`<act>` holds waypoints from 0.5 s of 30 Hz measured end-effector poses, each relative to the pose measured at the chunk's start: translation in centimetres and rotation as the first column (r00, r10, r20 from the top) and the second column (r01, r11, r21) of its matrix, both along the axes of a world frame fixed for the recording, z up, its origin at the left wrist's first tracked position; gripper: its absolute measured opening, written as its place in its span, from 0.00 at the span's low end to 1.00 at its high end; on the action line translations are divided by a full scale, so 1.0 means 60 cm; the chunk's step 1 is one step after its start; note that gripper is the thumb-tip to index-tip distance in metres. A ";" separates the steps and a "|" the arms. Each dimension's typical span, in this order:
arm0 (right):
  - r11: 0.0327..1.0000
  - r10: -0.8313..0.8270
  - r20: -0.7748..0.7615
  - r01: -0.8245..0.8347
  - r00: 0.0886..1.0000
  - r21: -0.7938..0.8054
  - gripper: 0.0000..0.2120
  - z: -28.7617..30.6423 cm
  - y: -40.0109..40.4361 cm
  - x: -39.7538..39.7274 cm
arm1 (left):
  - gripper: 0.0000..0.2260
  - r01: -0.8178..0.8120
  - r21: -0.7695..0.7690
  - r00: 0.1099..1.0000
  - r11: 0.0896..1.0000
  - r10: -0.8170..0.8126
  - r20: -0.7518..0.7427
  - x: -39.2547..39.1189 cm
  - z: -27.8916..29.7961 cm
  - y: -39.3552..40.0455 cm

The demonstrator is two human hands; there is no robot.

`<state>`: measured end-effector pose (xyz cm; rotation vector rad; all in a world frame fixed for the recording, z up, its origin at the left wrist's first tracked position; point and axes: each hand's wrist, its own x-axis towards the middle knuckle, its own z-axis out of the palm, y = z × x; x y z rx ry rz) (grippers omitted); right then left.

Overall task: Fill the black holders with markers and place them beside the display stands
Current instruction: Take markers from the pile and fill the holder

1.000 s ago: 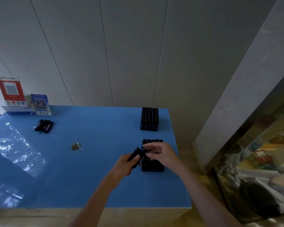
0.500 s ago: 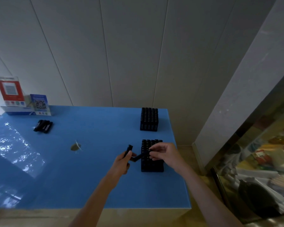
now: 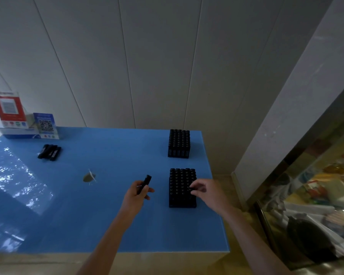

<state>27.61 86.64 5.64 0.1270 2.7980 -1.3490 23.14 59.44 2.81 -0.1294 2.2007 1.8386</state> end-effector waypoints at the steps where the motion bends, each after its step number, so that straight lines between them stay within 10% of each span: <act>1: 1.000 0.002 -0.005 -0.002 1.000 0.026 0.07 -0.004 -0.001 0.000 | 0.05 0.002 0.003 1.000 1.000 -0.002 -0.002 -0.001 -0.001 0.000; 15: 0.971 0.043 -0.147 -0.007 0.988 0.240 0.09 -0.053 -0.011 0.007 | 0.05 0.008 0.002 1.000 1.000 -0.008 -0.016 -0.003 -0.005 -0.001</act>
